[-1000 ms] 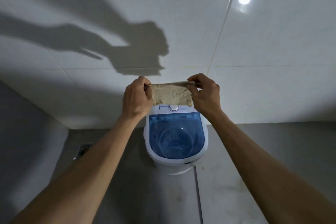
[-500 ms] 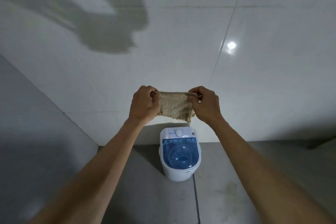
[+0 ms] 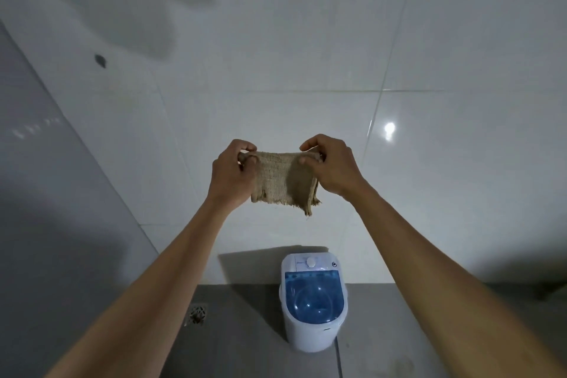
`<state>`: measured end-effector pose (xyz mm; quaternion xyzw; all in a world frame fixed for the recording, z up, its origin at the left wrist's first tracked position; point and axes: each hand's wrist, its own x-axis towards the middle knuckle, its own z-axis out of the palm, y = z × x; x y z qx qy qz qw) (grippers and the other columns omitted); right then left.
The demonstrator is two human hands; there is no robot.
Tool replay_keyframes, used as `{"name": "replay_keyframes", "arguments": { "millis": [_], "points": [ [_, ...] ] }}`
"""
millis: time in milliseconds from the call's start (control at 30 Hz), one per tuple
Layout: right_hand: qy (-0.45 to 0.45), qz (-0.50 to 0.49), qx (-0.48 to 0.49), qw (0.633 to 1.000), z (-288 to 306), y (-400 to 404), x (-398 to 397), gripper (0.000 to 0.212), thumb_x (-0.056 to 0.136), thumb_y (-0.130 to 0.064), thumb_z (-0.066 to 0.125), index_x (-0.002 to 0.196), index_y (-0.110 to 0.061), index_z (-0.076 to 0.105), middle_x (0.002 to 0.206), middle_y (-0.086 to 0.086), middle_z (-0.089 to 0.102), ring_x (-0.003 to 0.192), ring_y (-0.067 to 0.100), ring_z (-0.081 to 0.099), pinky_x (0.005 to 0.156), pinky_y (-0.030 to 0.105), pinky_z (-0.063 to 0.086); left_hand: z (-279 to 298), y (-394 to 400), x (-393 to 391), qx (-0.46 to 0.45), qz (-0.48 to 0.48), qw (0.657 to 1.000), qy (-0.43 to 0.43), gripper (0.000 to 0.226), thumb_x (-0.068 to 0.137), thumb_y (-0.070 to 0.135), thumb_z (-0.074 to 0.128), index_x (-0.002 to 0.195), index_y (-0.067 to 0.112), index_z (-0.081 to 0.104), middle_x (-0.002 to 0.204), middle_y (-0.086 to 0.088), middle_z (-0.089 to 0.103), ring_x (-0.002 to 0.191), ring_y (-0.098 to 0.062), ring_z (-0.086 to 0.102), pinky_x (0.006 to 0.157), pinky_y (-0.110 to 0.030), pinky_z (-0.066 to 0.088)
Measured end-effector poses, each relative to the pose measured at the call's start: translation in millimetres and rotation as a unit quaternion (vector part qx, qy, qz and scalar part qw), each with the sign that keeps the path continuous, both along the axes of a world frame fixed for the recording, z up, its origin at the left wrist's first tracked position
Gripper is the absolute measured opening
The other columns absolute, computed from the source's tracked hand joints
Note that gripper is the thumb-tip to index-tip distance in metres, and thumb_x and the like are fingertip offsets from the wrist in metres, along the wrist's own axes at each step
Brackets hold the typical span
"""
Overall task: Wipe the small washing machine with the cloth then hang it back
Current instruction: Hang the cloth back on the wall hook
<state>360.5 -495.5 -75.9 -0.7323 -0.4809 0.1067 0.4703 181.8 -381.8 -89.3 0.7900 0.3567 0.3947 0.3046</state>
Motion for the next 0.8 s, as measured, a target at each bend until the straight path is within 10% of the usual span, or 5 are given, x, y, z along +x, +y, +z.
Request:
{"name": "replay_keyframes", "arguments": {
  "millis": [233,400,567,800],
  "points": [
    [-0.038,0.085,0.008,0.996,37,40,-5,0.019,0.089,-0.004,0.060,0.089,-0.021,0.070,0.081,-0.011,0.068,0.076,-0.001,0.060,0.064,0.015,0.042,29,22,-19,0.070,0.031,0.997,-0.010,0.022,0.086,-0.001,0.047,0.084,0.020,0.052,0.071,-0.006,0.059,0.061,-0.022,0.052,0.055,-0.032,0.042],
    [-0.074,0.151,-0.011,0.986,52,81,-14,0.033,0.092,0.001,0.051,0.092,-0.019,0.078,0.087,-0.004,0.072,0.084,0.032,0.067,0.071,0.031,0.051,42,48,-35,0.123,0.065,0.990,0.009,0.031,0.085,-0.009,0.048,0.079,0.016,0.067,0.084,0.005,0.068,0.076,0.004,0.058,0.067,-0.002,0.037],
    [-0.060,0.183,0.035,0.981,54,121,-31,0.013,0.089,-0.013,0.068,0.096,-0.018,0.078,0.099,-0.007,0.075,0.092,0.005,0.067,0.075,0.004,0.043,44,71,-49,0.122,0.130,0.984,0.006,0.019,0.084,0.003,0.060,0.092,0.015,0.072,0.094,0.007,0.069,0.081,0.001,0.060,0.073,-0.002,0.040],
    [-0.124,0.198,0.078,0.969,64,197,-73,0.014,0.090,-0.012,0.065,0.094,-0.023,0.074,0.092,-0.011,0.071,0.087,0.002,0.063,0.076,0.011,0.046,57,132,-85,0.160,0.176,0.971,0.016,0.020,0.081,0.000,0.065,0.094,0.014,0.072,0.094,-0.004,0.069,0.082,-0.015,0.063,0.078,-0.023,0.053]
  ]
}}
